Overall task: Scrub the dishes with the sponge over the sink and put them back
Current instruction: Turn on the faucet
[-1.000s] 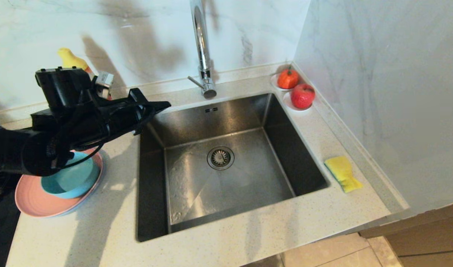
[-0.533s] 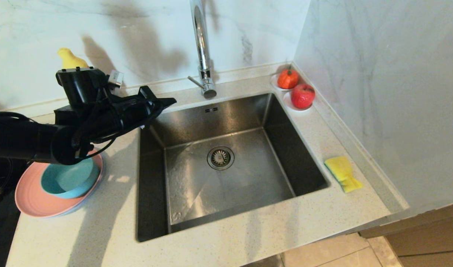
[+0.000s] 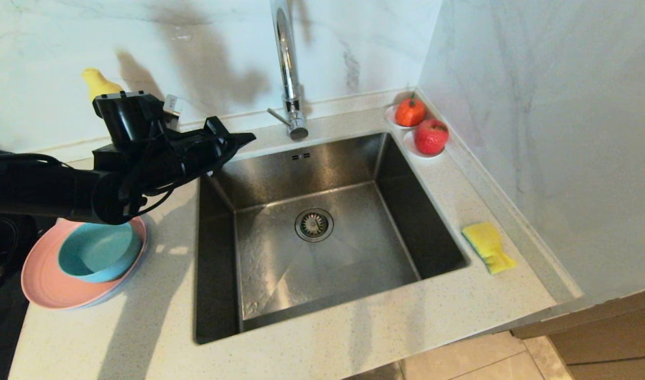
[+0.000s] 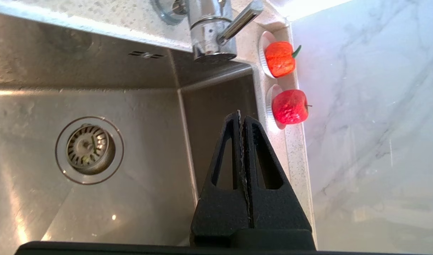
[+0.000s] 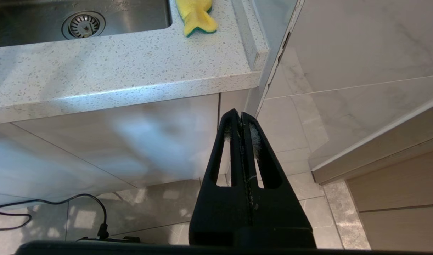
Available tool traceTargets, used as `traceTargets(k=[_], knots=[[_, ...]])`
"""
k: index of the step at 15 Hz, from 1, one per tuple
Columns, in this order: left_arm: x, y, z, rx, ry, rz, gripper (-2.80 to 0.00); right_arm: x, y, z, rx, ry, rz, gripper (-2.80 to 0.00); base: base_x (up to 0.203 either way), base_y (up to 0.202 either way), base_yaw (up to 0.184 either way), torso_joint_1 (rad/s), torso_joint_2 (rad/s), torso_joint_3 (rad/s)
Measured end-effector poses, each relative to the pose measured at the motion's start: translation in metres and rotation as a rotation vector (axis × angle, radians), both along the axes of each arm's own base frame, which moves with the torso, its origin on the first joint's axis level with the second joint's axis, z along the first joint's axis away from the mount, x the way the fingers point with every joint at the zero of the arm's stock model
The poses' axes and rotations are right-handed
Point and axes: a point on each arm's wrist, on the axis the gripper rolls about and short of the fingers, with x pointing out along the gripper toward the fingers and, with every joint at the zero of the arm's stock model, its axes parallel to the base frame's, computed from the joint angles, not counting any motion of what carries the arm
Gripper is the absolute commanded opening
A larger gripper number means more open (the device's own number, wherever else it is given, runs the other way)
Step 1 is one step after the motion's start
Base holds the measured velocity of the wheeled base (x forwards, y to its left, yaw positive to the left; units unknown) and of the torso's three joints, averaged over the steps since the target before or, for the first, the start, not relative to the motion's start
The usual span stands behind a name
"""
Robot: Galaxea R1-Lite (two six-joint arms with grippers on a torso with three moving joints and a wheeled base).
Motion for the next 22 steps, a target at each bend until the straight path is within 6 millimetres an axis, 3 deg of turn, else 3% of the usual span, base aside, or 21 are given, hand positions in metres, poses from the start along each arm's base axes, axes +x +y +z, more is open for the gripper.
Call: traceTargets(k=[22], knots=[[0.038, -0.015, 0.013, -0.013, -0.107, -0.012, -2.8, 0.0, 0.0, 0.0, 0.0, 0.0, -0.001, -2.8, 0.0, 0.0, 0.0, -0.002, 0.0, 0.0]])
